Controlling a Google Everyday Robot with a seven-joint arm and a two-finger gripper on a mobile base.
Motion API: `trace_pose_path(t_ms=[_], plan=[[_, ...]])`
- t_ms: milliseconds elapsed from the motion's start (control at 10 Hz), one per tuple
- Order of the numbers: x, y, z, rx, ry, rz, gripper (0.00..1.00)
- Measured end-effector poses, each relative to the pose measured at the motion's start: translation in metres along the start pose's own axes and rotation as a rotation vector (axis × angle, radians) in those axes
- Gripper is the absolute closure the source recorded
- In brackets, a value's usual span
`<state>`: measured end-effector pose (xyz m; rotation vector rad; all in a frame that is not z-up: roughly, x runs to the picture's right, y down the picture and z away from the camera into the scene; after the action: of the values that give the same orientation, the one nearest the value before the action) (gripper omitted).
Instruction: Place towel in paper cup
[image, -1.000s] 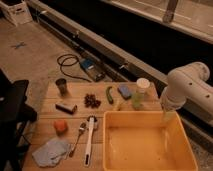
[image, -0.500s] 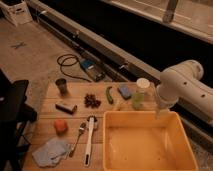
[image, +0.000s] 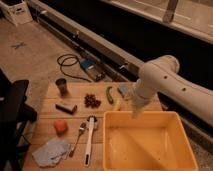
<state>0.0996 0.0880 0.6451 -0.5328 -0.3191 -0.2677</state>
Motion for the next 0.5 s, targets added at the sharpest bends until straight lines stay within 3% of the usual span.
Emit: trace_pose_path(t_ms=[200, 500], plan=[[-0.0324, -0.0016, 0.0009, -0.003, -0.028, -0.080, 0.35], [-0.0315, -0.0016, 0.0007, -0.002, -0.027, -0.079, 0.35]])
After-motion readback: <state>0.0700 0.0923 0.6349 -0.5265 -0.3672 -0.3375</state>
